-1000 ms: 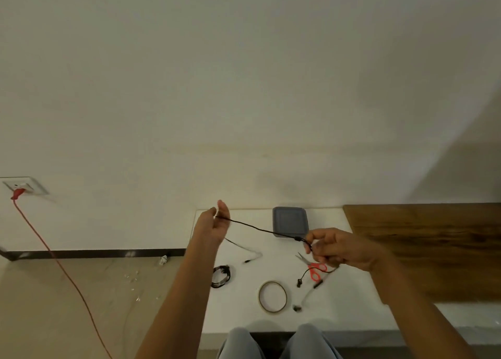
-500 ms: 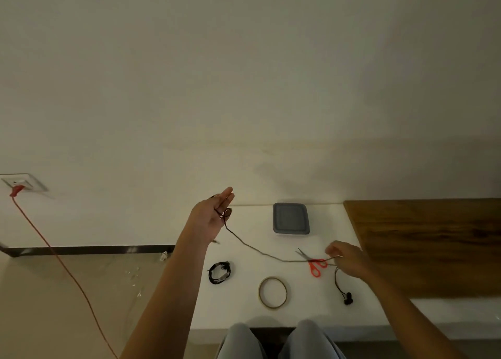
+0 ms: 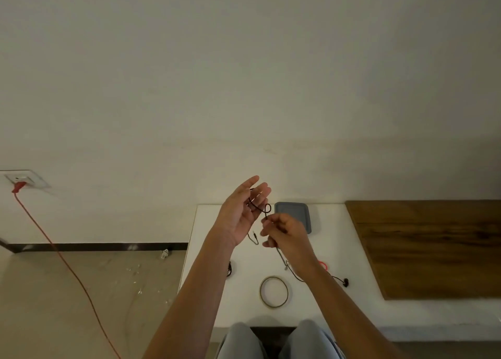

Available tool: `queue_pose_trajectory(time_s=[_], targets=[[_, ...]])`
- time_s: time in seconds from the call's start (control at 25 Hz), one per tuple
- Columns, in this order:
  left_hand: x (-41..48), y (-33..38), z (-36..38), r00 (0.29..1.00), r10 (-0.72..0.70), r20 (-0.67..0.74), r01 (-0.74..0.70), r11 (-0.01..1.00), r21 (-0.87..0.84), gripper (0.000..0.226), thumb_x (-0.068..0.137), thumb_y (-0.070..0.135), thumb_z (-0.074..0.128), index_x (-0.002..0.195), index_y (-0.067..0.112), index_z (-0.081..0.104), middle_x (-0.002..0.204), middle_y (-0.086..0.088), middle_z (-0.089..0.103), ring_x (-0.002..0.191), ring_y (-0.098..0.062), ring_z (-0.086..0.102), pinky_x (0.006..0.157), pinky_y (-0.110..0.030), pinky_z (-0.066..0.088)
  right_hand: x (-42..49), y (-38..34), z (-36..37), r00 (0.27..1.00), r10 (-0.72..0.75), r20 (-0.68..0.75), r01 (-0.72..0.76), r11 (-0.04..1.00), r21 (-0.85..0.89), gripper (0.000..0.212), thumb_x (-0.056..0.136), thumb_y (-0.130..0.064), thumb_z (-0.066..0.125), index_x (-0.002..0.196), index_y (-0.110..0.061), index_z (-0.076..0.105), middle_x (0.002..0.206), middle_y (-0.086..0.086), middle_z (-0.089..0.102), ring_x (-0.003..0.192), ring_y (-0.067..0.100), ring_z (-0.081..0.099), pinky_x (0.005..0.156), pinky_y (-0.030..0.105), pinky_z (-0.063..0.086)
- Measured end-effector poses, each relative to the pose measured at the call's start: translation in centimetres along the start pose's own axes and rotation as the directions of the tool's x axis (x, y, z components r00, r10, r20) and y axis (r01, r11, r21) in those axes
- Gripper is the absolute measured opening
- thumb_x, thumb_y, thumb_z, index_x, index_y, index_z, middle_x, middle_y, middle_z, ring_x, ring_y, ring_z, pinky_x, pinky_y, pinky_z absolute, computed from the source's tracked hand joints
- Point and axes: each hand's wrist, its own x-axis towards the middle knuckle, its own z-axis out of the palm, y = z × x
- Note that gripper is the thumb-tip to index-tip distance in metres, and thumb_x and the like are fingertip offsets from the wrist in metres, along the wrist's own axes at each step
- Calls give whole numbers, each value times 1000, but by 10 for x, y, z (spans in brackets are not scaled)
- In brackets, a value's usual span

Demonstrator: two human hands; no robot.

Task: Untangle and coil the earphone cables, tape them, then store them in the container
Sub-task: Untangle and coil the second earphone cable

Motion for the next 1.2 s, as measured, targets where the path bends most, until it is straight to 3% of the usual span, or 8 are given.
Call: queue_pose_trajectory(time_s=[0.24, 0.52, 0.64, 0.72, 0.8, 0.88, 1.0, 1.2], targets=[[7, 14, -38, 934, 145, -328, -184, 979, -90, 26, 99, -5, 38, 117, -1, 55, 90, -13, 64, 83, -19, 64, 85, -31, 55, -1, 10, -53, 978, 98, -187, -72, 988, 140, 17, 92, -3, 50, 77, -3, 58, 66, 11, 54, 53, 15, 45, 60, 32, 48], [6, 24, -69, 887, 196, -417, -245, 967, -67, 30, 97, -13, 32, 98, 2, 58, 90, -13, 57, 75, -15, 58, 76, -28, 54, 8, 56, -112, 756, 269, -597, -346, 938, -16, 25, 86, -11, 42, 63, -8, 52, 65, 9, 55, 57, 17, 48, 60, 33, 42], [5, 24, -65, 881, 198, -430, -236, 971, -37, 29, 98, -11, 32, 99, 1, 58, 103, -16, 57, 84, -17, 64, 78, -31, 55, 13, 78, -127, 769, 382, -513, -627, 611, -484, 23, 90, -19, 41, 81, -4, 56, 84, 14, 58, 77, 25, 54, 70, 34, 40], [4, 17, -54, 913, 177, -368, -190, 982, 2, 28, 98, -11, 33, 106, 0, 58, 107, -17, 57, 89, -19, 65, 81, -32, 55, 15, 80, -114, 805, 447, -390, -569, 394, -722, 22, 91, -20, 44, 104, -6, 56, 107, 11, 60, 97, 26, 57, 80, 31, 42], [3, 5, -39, 945, 151, -291, -139, 988, 61, 30, 98, -11, 34, 115, 0, 55, 110, -17, 58, 94, -20, 65, 83, -32, 54, 17, 66, -83, 934, 316, -166, -339, 644, -686, 29, 95, -20, 48, 122, -10, 53, 120, 1, 57, 104, 16, 55, 84, 26, 40], [2, -7, -24, 968, 122, -219, -98, 988, 116, 31, 98, -9, 34, 121, 1, 54, 112, -16, 61, 98, -19, 65, 84, -30, 54, 13, 36, -40, 990, 130, 47, -101, 911, -399, 35, 95, -26, 55, 129, -18, 50, 123, -10, 54, 113, 4, 51, 93, 21, 39], [-2, -17, -12, 990, 61, -124, -35, 979, 202, 30, 101, -2, 35, 121, 3, 57, 118, -14, 64, 108, -18, 64, 85, -27, 53, 14, 15, 5, 988, -15, 153, 54, 966, -252, 36, 90, -33, 62, 123, -22, 52, 115, -12, 65, 109, -1, 59, 93, 21, 48], [-4, -9, -17, 997, 10, -82, 3, 989, 148, 32, 100, 0, 33, 123, 1, 56, 116, -18, 65, 106, -22, 64, 88, -30, 53, 20, 13, 1, 999, 30, -28, -32, 995, -92, 12, 94, -13, 56, 90, -4, 64, 70, 5, 68, 66, 15, 68, 69, 28, 55]])
